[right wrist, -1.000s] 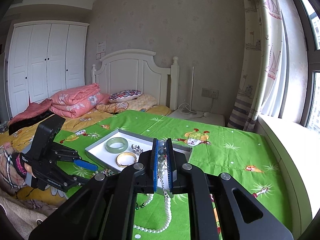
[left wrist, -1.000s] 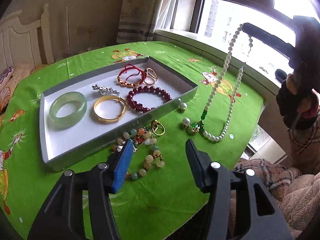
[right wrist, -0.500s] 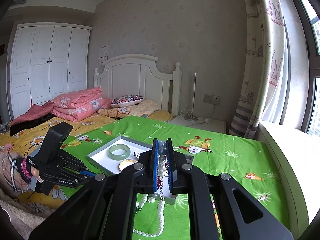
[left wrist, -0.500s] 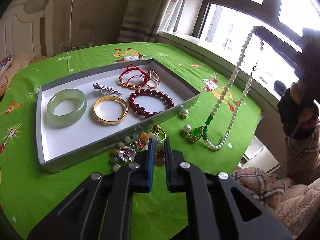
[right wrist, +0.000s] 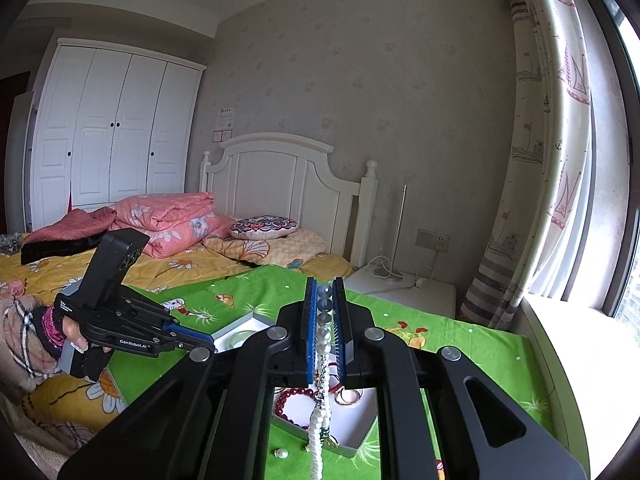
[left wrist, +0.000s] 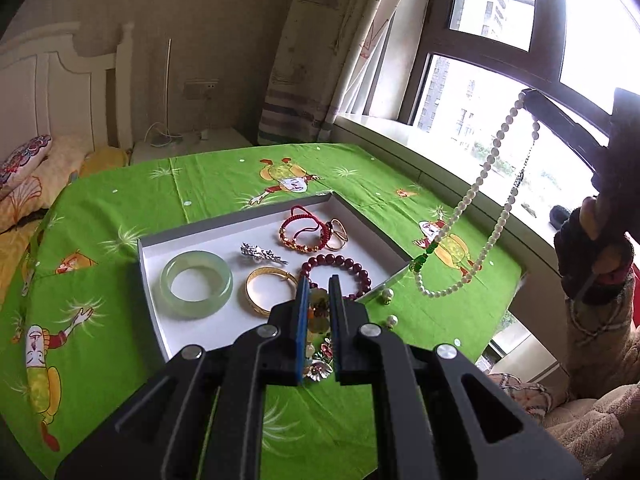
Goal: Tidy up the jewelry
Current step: 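Lower the pearl necklace and bead bracelet into the tray and open both tools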
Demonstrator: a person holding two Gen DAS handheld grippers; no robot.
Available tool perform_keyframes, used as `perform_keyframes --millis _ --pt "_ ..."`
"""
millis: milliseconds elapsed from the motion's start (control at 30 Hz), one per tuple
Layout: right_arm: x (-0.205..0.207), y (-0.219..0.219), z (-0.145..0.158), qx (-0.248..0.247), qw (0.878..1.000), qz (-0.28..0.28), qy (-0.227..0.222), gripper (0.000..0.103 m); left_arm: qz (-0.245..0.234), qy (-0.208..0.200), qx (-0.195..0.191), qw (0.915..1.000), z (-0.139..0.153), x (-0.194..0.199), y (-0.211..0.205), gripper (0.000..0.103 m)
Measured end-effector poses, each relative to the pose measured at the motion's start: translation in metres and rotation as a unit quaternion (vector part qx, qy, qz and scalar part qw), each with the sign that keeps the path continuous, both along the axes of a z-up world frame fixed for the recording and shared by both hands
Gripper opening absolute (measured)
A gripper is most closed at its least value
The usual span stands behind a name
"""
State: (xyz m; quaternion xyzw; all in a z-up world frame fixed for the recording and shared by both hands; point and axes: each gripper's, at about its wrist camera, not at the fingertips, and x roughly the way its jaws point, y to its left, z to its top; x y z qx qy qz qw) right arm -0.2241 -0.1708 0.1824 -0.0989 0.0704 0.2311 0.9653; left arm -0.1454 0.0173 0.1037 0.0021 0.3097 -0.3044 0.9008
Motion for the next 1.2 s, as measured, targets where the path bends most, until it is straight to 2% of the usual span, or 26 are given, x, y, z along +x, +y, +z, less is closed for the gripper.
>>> perform_keyframes --millis 367,733,1200 --pt "0.034 0.035 0.013 -0.021 1.000 0.017 0.000 0.010 0.016 -0.016 0.008 0.9997 0.019 0.020 0.003 0.009" --pt "0.088 0.080 0.012 -0.036 0.999 0.018 0.020 0.010 0.047 -0.006 0.018 0.9987 0.003 0.047 0.007 0.009" --pt "0.141 0.111 -0.014 -0.035 0.997 0.013 0.073 0.010 0.078 0.000 0.051 0.9956 -0.023 0.056 0.008 0.009"
